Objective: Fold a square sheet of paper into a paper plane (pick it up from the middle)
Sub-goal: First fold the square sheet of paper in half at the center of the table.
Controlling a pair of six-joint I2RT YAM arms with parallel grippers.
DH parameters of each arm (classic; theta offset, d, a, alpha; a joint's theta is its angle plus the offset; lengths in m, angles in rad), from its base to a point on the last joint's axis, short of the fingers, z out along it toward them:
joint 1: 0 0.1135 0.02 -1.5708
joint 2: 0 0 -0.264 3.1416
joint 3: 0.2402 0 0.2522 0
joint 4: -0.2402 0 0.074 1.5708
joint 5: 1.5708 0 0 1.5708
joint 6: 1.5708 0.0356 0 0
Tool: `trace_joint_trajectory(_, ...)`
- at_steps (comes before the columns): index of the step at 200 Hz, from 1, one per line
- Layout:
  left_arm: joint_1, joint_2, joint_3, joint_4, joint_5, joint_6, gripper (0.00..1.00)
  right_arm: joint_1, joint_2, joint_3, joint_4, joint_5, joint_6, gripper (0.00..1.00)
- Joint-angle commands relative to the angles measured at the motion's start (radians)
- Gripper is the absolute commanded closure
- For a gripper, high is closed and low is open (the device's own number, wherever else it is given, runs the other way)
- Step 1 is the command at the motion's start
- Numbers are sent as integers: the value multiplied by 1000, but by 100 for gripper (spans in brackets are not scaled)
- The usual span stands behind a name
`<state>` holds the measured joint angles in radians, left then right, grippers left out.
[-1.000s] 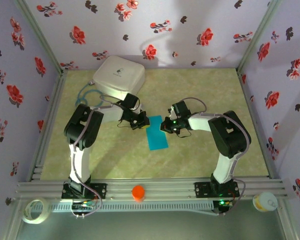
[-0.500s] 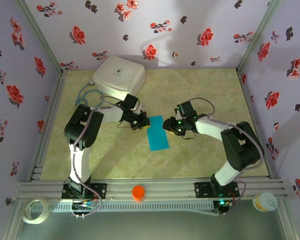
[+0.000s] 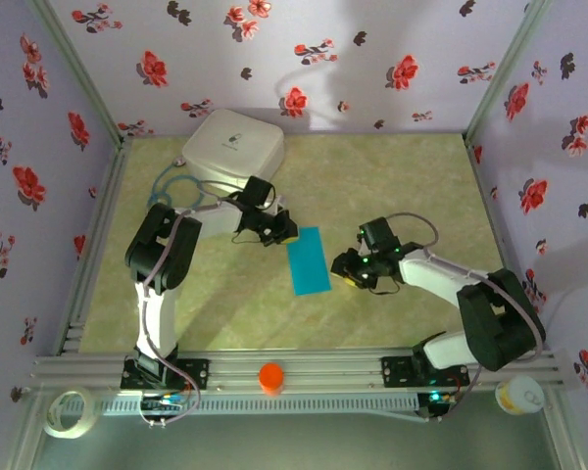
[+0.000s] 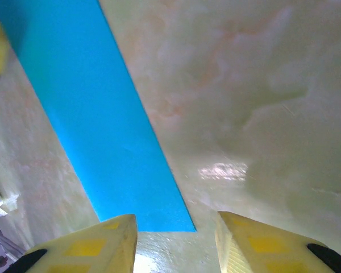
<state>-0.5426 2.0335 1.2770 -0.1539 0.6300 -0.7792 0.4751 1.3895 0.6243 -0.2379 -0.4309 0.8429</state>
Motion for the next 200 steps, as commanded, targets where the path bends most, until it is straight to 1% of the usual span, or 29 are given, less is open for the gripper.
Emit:
trace_joint_trajectory(1, 12, 15, 47, -18, 25, 3, 93, 11, -17, -25, -15, -33, 28, 58)
trace_joint_trajectory(44, 19, 62, 43, -21, 13, 6, 93, 20, -23, -34, -8, -52, 31, 57)
trace_joint_trajectory(74, 24, 83, 8, -13, 0, 10, 93, 32, -5, -44, 55, -99, 60, 56)
trace_joint_trajectory(92, 27, 93, -13, -4, -4, 9, 94, 34, 3, -48, 65, -97, 80, 56)
trace_joint_trajectory(144, 29, 90, -54, 13, -10, -1, 94, 45, 26, -53, 89, -110, 101, 54)
trace_joint_trajectory(200, 29, 84, -45, 11, -7, -1, 94, 59, 88, -49, 194, -162, 134, 53)
